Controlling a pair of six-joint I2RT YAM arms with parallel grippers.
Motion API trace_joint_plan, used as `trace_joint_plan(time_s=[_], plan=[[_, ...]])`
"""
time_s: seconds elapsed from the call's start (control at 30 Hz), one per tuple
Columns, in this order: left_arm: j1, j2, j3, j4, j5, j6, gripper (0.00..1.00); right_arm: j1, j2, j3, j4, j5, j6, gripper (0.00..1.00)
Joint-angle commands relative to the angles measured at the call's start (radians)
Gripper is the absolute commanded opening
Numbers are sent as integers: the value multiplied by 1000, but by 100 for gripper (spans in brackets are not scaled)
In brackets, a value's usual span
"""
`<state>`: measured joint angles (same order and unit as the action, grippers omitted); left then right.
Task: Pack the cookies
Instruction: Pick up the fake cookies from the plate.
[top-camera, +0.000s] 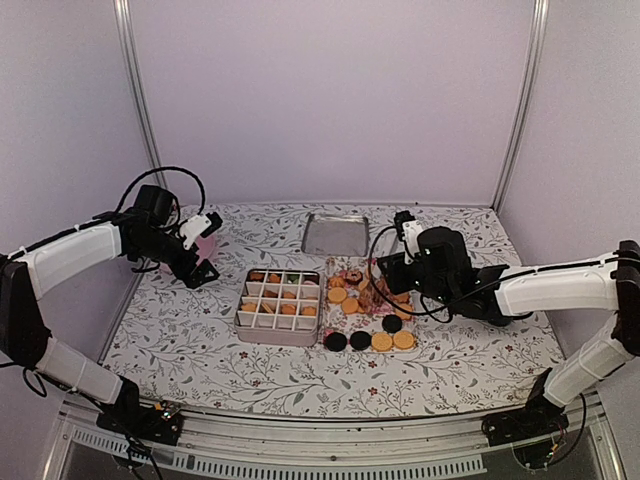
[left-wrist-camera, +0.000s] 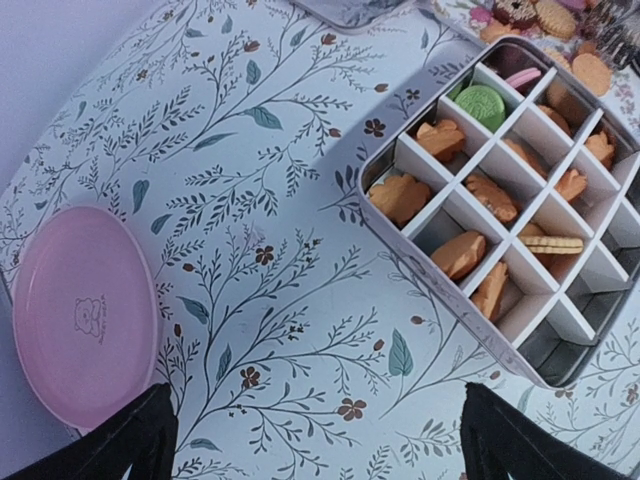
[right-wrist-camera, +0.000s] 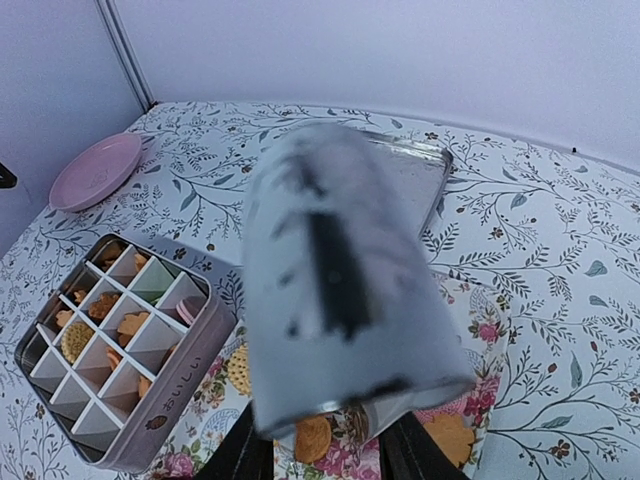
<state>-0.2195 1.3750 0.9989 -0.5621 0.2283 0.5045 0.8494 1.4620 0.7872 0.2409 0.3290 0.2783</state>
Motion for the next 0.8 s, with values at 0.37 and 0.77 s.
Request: trace_joint_plan(time_s=[0.37, 0.77], plan=[[5, -14, 20, -9, 9, 9, 99, -8, 34, -16, 75, -73, 72, 31], [3, -11, 20, -4, 6, 8, 99, -8, -37, -10, 50, -66, 57, 1]])
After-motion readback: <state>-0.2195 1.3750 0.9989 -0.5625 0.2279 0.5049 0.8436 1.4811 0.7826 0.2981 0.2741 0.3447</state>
